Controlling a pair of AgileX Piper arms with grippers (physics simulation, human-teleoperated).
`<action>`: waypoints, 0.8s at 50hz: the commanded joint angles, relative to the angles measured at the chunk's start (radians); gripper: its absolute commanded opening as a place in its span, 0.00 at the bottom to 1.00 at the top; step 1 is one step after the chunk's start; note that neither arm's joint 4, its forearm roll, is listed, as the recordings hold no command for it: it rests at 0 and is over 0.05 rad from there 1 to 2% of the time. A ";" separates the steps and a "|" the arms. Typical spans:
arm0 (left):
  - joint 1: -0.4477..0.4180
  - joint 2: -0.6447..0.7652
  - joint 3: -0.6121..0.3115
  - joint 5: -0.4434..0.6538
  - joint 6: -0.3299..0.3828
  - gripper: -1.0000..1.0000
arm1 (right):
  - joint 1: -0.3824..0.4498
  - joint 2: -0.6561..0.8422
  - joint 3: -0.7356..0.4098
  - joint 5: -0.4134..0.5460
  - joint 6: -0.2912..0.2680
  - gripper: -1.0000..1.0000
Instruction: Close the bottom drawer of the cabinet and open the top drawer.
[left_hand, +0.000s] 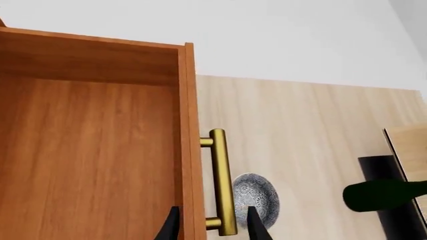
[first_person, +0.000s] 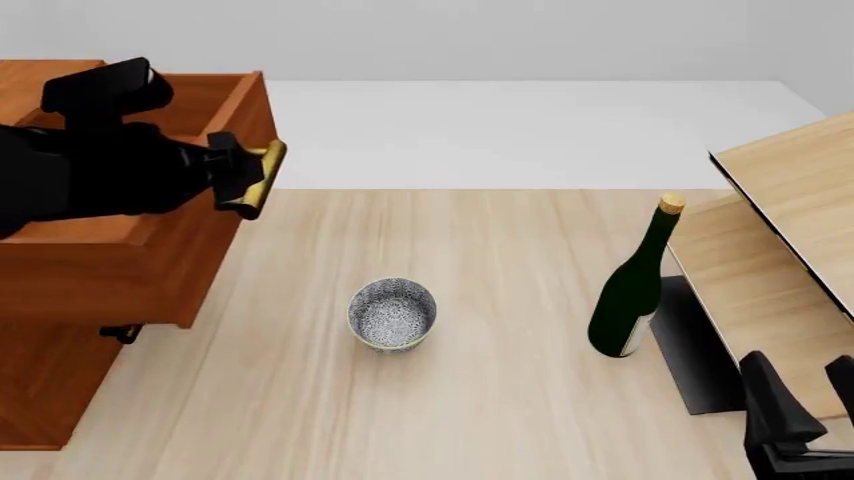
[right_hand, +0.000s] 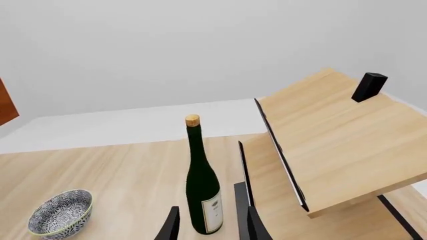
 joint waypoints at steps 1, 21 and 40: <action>-0.036 0.035 0.052 -0.019 0.039 1.00 | 0.001 -0.005 0.000 0.005 -0.001 1.00; -0.086 0.058 0.032 -0.038 0.008 1.00 | -0.001 0.002 -0.002 0.000 0.003 1.00; -0.137 0.077 0.013 -0.053 -0.016 1.00 | -0.003 0.011 -0.002 -0.008 0.007 1.00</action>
